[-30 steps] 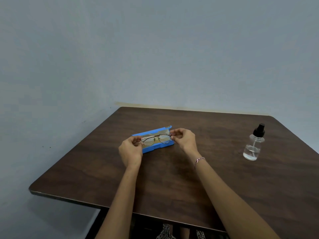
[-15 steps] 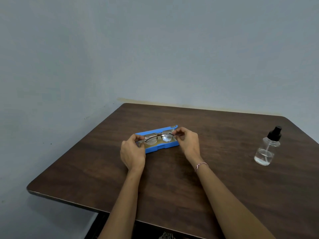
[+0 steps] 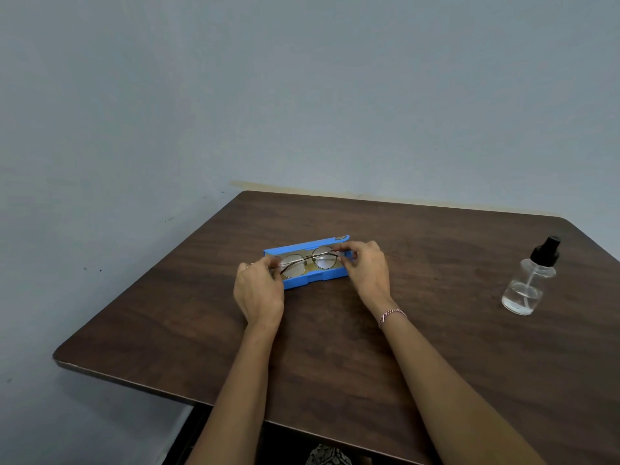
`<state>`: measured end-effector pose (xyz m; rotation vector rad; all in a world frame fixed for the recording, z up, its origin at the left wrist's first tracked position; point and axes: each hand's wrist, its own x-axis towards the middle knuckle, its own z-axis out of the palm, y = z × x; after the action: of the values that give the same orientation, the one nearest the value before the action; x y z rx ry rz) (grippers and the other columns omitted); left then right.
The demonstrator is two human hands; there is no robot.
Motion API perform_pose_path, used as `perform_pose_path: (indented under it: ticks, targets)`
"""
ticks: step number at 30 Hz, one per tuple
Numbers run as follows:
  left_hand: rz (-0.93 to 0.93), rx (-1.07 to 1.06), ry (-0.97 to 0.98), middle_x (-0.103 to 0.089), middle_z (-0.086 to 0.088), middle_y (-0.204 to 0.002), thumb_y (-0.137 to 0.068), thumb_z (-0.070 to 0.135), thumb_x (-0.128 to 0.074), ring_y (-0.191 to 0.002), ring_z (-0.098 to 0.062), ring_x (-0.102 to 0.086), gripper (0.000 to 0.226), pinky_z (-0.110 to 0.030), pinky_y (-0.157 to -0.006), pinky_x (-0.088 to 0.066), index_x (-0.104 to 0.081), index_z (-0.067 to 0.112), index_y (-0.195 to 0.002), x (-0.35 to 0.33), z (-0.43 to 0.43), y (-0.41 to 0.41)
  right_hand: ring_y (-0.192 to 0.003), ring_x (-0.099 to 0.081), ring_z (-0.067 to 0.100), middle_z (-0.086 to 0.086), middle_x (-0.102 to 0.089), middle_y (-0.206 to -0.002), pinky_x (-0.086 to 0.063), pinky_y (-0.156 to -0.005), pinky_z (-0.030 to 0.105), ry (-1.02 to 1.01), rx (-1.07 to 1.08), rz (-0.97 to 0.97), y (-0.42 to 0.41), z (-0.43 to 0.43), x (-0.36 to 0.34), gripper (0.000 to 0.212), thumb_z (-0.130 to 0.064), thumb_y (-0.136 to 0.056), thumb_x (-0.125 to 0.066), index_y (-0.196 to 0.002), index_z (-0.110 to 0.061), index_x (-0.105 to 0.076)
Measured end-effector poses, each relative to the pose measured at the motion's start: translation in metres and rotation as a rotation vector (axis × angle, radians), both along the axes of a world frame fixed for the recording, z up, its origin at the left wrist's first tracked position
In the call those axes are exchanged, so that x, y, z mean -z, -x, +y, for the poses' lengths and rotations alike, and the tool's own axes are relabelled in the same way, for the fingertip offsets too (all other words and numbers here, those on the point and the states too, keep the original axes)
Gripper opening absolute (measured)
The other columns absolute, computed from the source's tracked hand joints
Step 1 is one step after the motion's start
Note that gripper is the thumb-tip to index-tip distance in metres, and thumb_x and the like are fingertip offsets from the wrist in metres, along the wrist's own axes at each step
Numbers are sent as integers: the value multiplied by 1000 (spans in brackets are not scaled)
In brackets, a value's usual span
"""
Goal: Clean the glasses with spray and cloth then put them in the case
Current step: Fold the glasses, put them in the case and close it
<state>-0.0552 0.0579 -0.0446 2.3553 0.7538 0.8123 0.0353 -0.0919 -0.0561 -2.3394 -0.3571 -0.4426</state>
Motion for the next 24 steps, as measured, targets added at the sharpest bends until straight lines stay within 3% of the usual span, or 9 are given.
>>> perform_pose_path:
  ticks: [5, 9, 14, 18, 24]
  targets:
    - [17, 28, -94, -69, -2, -97, -93, 18, -57, -97, -18, -56, 22, -32, -68, -47, -70, 22, -110, 5, 2, -3, -91, -52, 8, -1, -55, -109, -46, -81, 22, 99, -7, 21, 1, 0, 0, 27, -24, -87, -65, -113, -29, -65]
    - [56, 34, -154, -70, 2, -95, -93, 21, -57, -97, -15, -54, 21, -29, -64, -44, -70, 24, -109, 8, 4, -6, -86, -43, 3, -6, -54, -102, -43, -75, 20, 143, -35, 32, 1, -6, -3, 25, -28, -85, -67, -109, -30, -68]
    - [86, 20, -198, -65, 6, -99, -92, 20, -58, -101, -15, -48, 20, -27, -61, -43, -71, 25, -106, 10, 4, -8, -90, -46, 5, -8, -54, -95, -47, -80, 25, 181, -78, 11, 5, -12, -8, 27, -28, -84, -67, -110, -26, -68]
    - [92, 20, -205, -63, 7, -101, -91, 19, -60, -100, -15, -47, 20, -28, -64, -49, -71, 26, -106, 10, 5, -10, -87, -44, 6, -11, -48, -86, -43, -72, 23, 223, -95, -18, 3, -14, -8, 26, -34, -87, -61, -111, -24, -68]
    - [112, 29, -264, -66, 8, -98, -93, 19, -56, -98, -14, -48, 22, -25, -62, -42, -71, 26, -107, 12, 4, -11, -82, -39, 4, -10, -49, -83, -38, -64, 22, 323, -88, -66, 1, -14, -5, 26, -36, -93, -54, -109, -22, -68]
